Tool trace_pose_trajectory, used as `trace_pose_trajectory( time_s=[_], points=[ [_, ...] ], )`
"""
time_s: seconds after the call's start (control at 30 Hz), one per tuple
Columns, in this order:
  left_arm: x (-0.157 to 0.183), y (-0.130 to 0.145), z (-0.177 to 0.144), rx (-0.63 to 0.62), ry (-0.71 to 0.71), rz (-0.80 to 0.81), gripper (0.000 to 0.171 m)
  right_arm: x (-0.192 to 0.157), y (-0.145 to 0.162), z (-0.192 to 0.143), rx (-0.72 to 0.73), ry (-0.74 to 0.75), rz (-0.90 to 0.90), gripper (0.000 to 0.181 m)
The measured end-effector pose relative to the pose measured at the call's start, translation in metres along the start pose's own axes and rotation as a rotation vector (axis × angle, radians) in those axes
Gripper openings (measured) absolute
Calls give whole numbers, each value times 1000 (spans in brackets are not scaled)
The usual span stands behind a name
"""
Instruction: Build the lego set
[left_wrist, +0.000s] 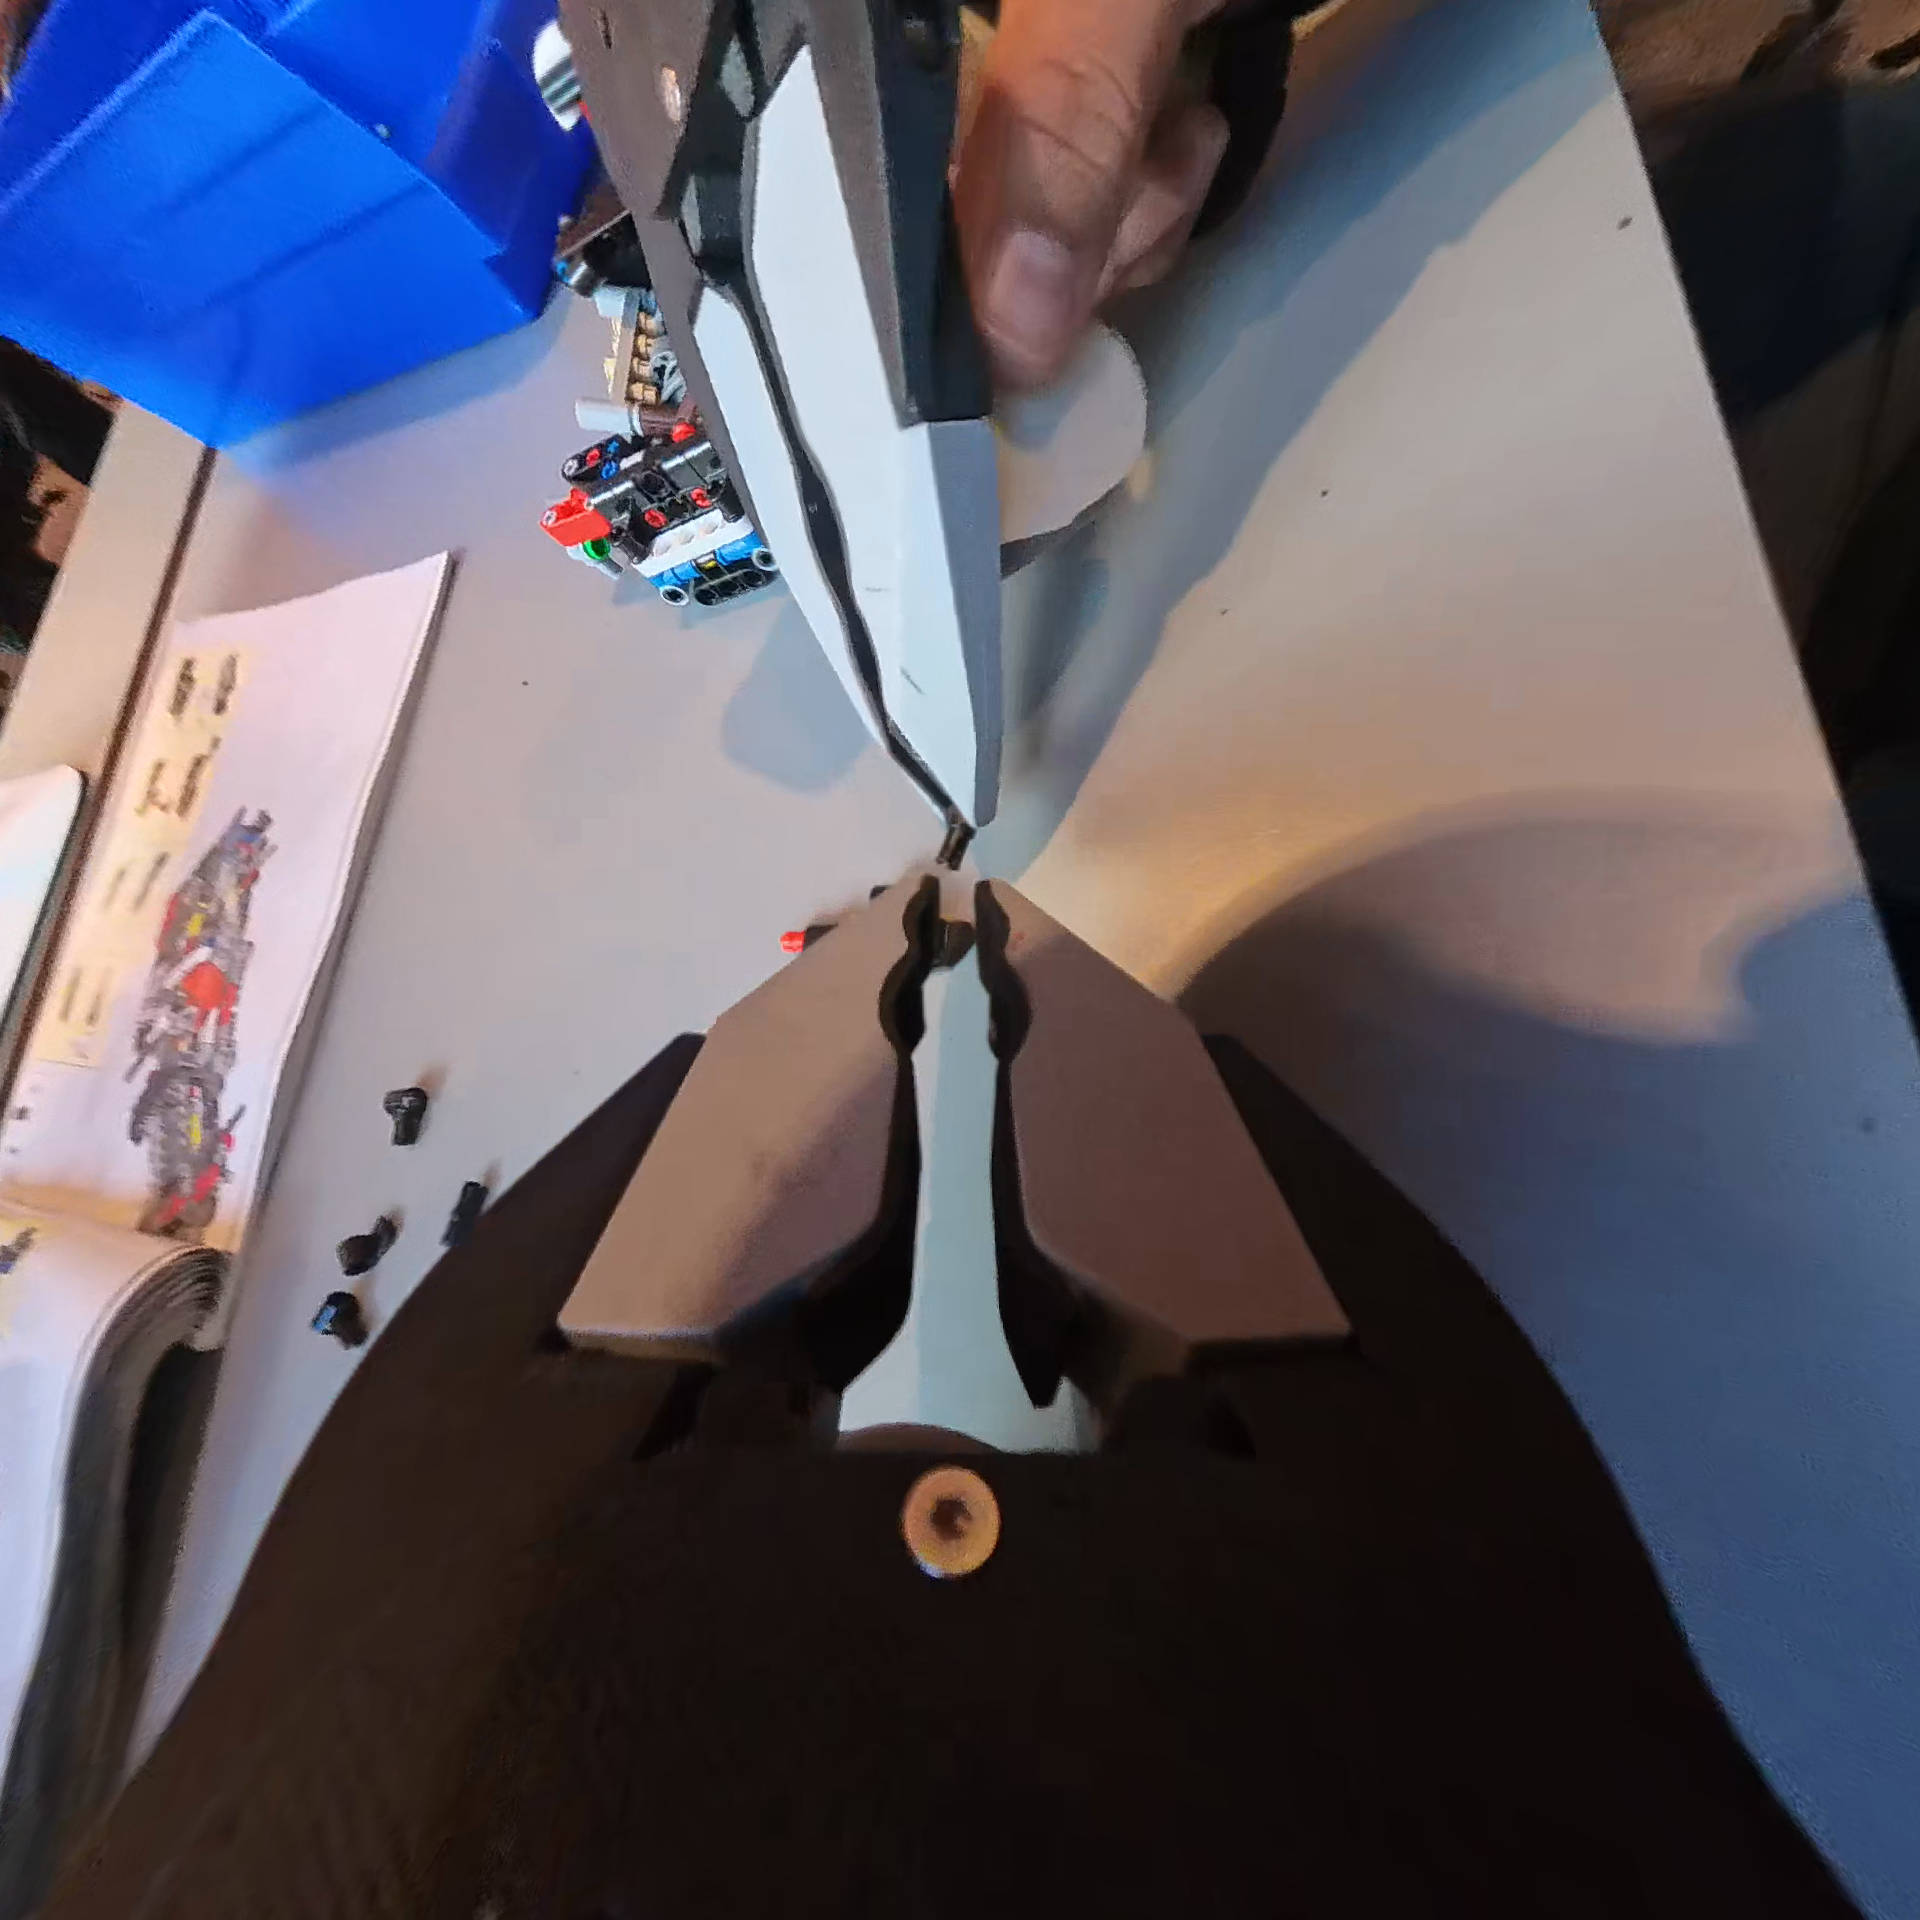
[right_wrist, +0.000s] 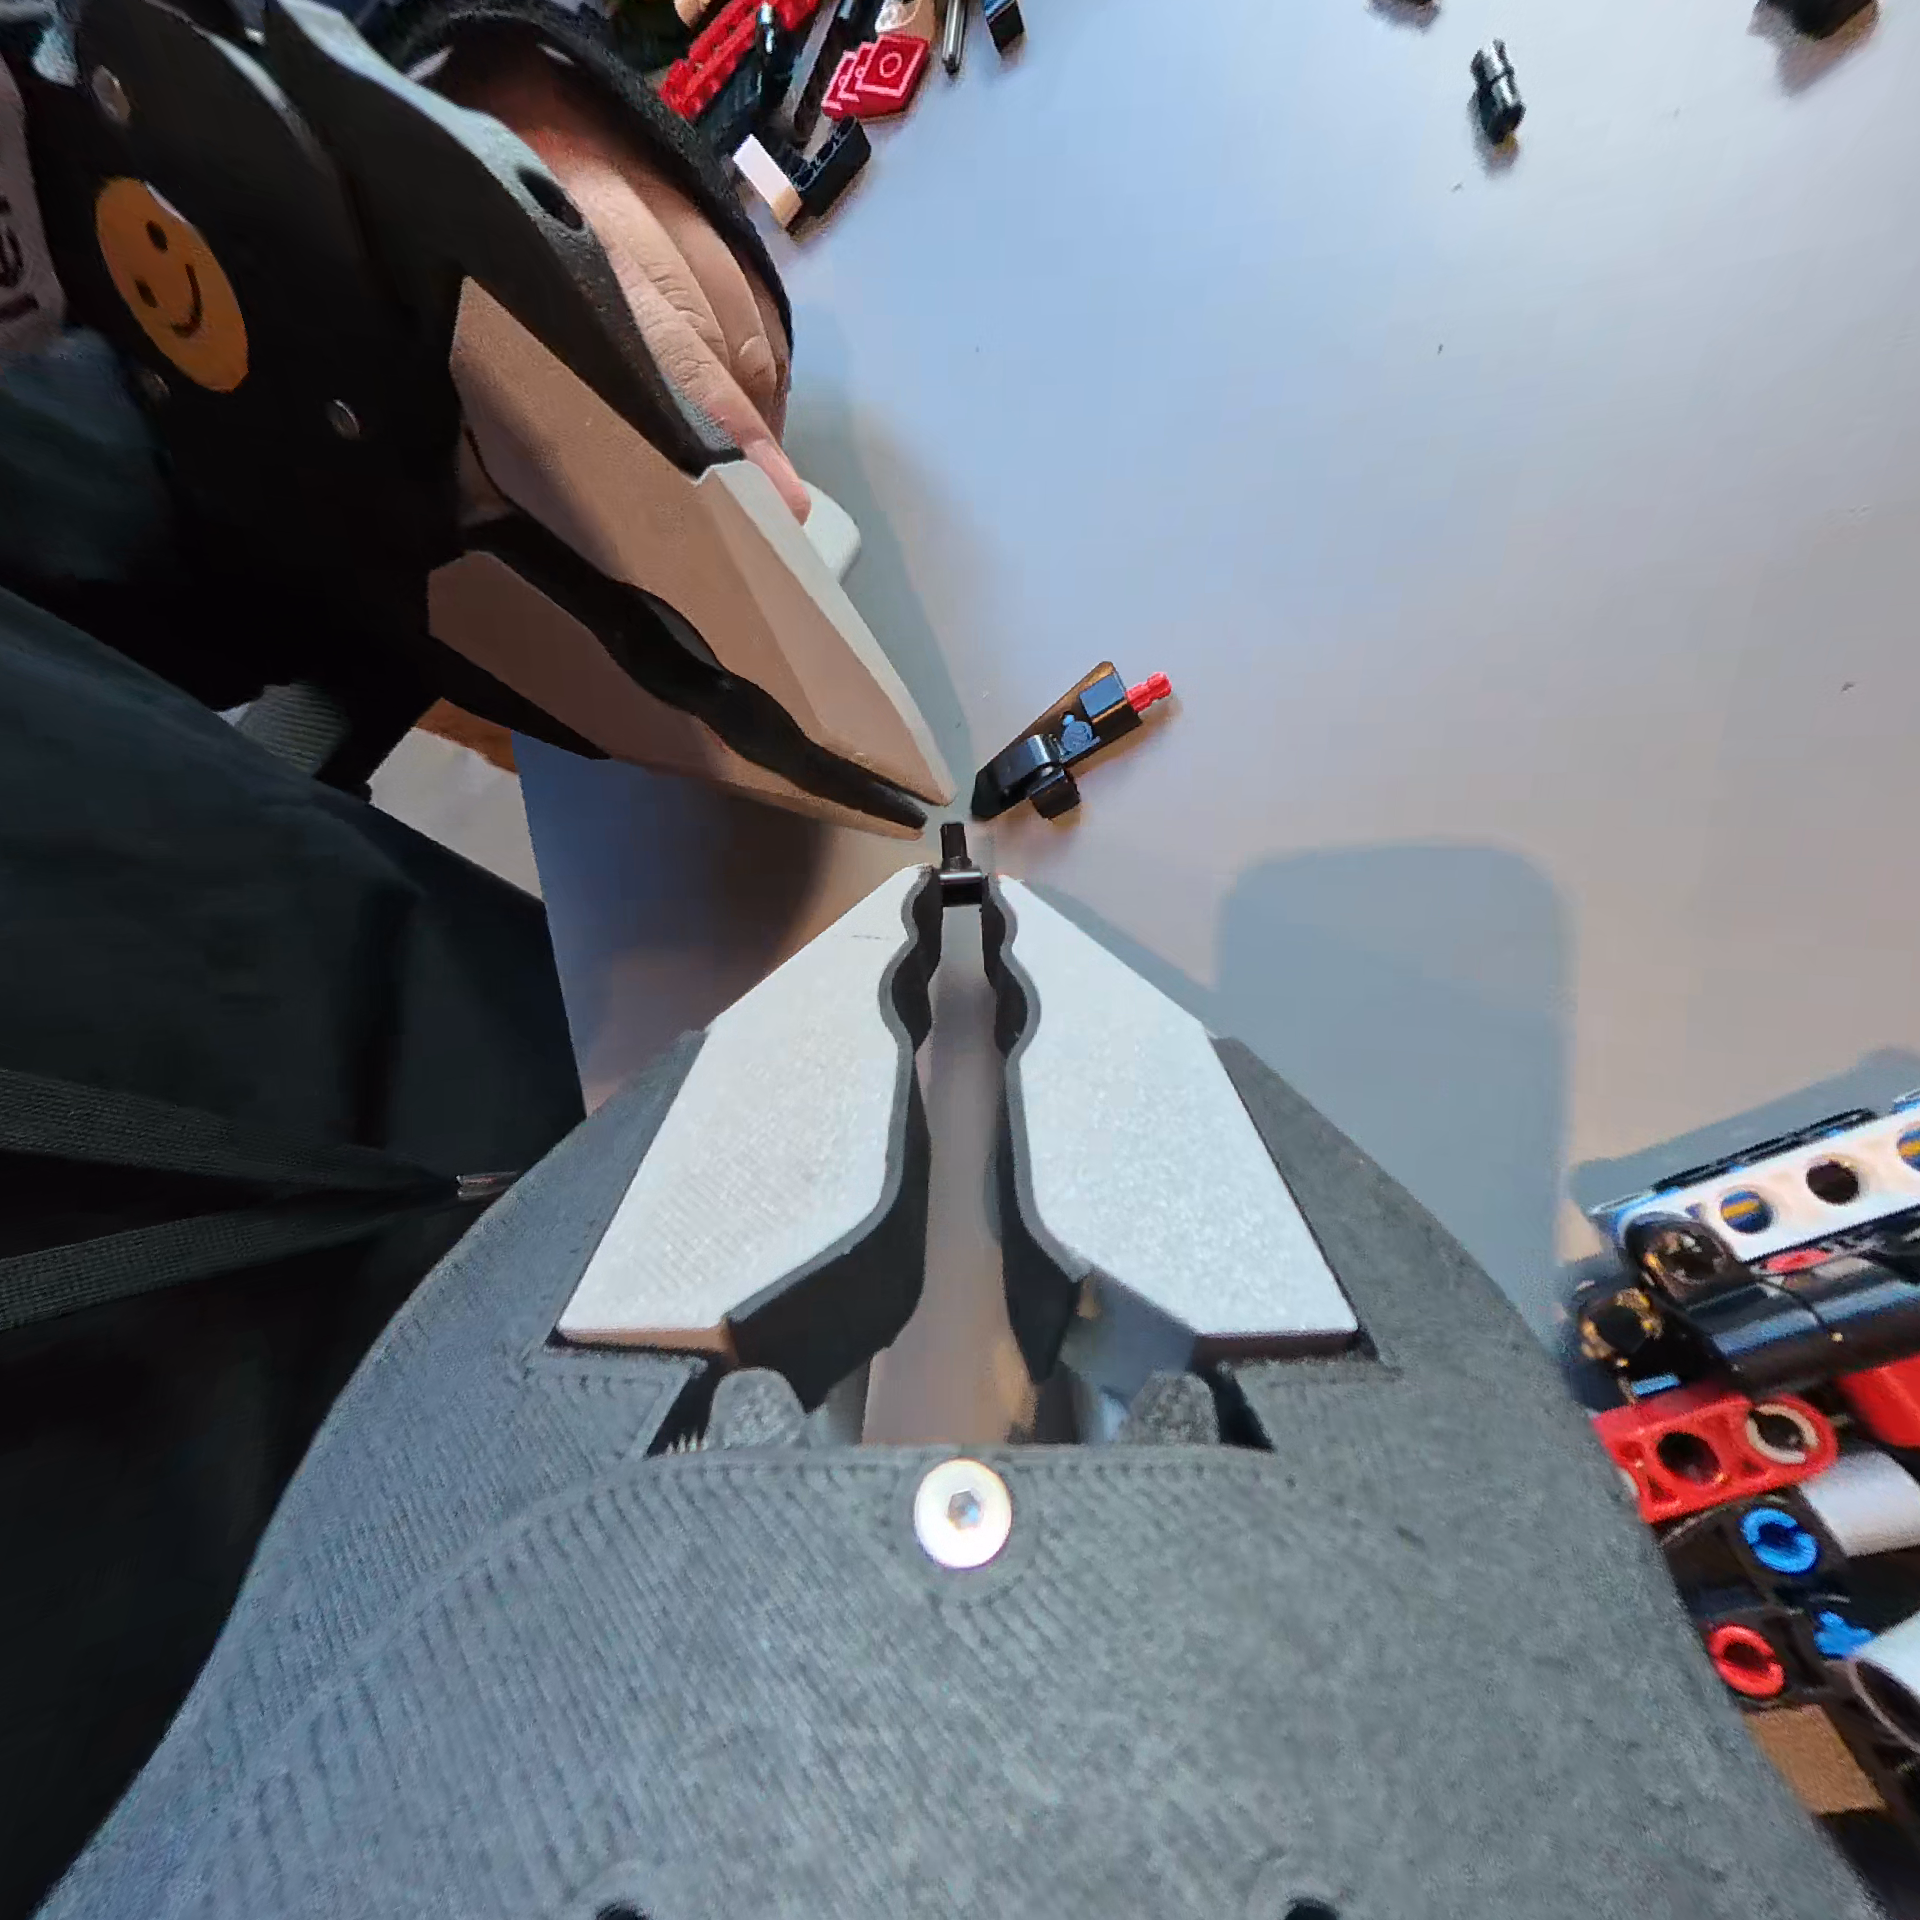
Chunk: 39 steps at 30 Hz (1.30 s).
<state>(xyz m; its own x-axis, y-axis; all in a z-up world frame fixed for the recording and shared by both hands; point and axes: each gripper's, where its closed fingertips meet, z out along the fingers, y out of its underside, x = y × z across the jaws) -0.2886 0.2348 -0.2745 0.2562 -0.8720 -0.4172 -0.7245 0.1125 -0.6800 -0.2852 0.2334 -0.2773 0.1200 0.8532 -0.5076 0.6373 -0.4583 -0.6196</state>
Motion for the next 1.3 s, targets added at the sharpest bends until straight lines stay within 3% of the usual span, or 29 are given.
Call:
trace_pose_trajectory(
  time_s=[0.27, 0.4, 0.83, 1.3],
  points=[
    [11, -1, 6, -21, -23, 135, 7, -9, 7, 1, -32, -91, 64, 4],
    [10, 1, 7, -43, -45, 171, 0, -9, 10, 1, -43, -95, 76, 4],
    [9, 0, 9, -36, -45, 136, 6, -5, 11, 3, -25, -93, 134, 4],
    [11, 2, 10, -56, -32, 120, 1, -5, 10, 3, -27, -82, 133, 4]
  ],
)
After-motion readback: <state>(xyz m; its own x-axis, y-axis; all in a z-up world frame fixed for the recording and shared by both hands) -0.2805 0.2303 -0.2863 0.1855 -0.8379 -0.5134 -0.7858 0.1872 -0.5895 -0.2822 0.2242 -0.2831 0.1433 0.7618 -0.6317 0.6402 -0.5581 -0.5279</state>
